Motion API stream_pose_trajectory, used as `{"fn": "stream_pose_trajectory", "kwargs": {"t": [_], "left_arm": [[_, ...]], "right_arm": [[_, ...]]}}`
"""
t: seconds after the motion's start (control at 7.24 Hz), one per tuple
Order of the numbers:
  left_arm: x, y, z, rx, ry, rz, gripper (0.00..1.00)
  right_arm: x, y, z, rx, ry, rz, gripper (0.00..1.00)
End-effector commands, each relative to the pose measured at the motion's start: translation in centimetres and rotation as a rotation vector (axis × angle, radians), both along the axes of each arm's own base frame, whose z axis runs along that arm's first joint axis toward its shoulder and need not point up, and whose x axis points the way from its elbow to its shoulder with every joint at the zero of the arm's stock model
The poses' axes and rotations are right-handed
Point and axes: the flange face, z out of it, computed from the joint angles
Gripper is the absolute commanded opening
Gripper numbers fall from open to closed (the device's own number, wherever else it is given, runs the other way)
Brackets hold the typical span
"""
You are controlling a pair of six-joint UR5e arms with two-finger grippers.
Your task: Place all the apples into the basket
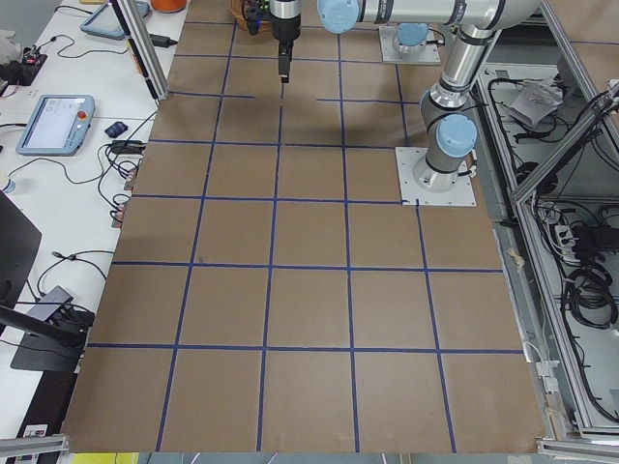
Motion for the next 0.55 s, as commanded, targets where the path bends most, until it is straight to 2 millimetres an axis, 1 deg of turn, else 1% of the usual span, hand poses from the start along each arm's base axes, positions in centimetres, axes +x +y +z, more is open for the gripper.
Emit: {"fn": "stream_pose_trajectory", "kwargs": {"t": [0.0, 0.14, 0.28, 0.41], "left_arm": [[0.0, 0.1, 0.1, -0.001, -0.001, -0.002, 1.00], [0.0, 0.2, 0.1, -0.001, -0.004, -0.002, 1.00], [0.0, 0.2, 0.2, -0.001, -0.004, -0.002, 1.00], [0.0, 0.2, 0.2, 0.001, -0.007, -0.003, 1.00]], "right_arm": [[9.4, 2.2, 3.5, -0.027, 0.003, 0.012, 1.00], [12.0, 3.8, 5.3, -0.016, 0.007, -0.050, 1.00], [14.0, 6.8, 8.0, 0.007, -0.008, -0.045, 1.00], [15.2, 9.6, 11.0, 0.013, -0.028, -0.030, 1.00]]}}
